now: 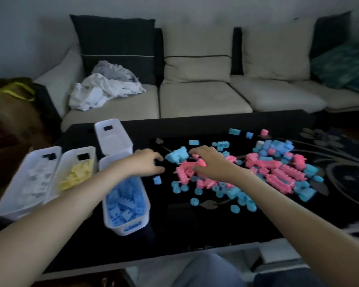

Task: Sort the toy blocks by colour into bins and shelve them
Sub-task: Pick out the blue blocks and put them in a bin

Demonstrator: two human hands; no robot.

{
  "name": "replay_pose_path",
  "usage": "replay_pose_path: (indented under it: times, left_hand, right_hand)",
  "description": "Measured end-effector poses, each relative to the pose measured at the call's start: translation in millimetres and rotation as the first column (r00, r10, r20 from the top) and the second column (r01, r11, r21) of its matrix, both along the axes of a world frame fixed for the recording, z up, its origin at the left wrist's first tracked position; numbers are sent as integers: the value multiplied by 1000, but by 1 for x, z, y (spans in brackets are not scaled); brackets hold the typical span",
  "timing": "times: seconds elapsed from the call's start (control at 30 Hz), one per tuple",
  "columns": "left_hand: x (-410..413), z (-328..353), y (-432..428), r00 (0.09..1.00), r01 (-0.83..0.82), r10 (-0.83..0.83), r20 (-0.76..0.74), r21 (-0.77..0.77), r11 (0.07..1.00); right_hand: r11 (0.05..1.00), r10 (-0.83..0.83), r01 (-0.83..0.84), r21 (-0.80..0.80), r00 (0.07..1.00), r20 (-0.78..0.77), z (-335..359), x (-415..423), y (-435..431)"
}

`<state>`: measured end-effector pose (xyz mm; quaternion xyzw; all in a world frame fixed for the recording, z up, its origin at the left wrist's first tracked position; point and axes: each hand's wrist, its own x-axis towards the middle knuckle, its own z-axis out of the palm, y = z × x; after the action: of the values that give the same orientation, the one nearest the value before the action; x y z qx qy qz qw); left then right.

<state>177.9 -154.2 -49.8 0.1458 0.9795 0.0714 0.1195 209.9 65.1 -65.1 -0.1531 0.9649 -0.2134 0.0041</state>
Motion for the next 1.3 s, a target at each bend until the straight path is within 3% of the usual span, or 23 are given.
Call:
replay_pose_path:
  times: [0.07,0.2,0.3,0.47,0.63,0.93,1.17,1.3]
  left_hand:
    - [-15,0,32,995,18,-21,-96,-37,999]
    - [-31,14,111,968,168,-151,-199,75,983]
    - [-45,14,178,945,294,-263,-194,156,943]
    - [-79,-10,262,935,354,-334,-122,236,905]
    - [-95,-39,327,925,377,-372,-72,268,887]
    - [-107,-57,351,911,411,-410,-48,207,888]
    - [-126,-50,343,966,257,-236,-102,414,873]
    - [-132,-58,359,985,173,-168,-50,412,895]
  right_hand:
    - [994,-110,110,3,994,2,-4,-2,50]
    - [944,-331,331,-3,944,12,-14,-13,145]
    - [888,-456,457,-41,889,36,-24,-23,203]
    - [824,-563,564,-52,825,35,-39,-52,265]
    - [802,-596,596,35,795,114,-56,-84,290]
    - [916,-400,397,54,913,76,-59,-87,298]
    - [841,-490,516,-163,854,175,-39,-84,304]
    - [793,-511,564,-229,821,253,-41,-89,305]
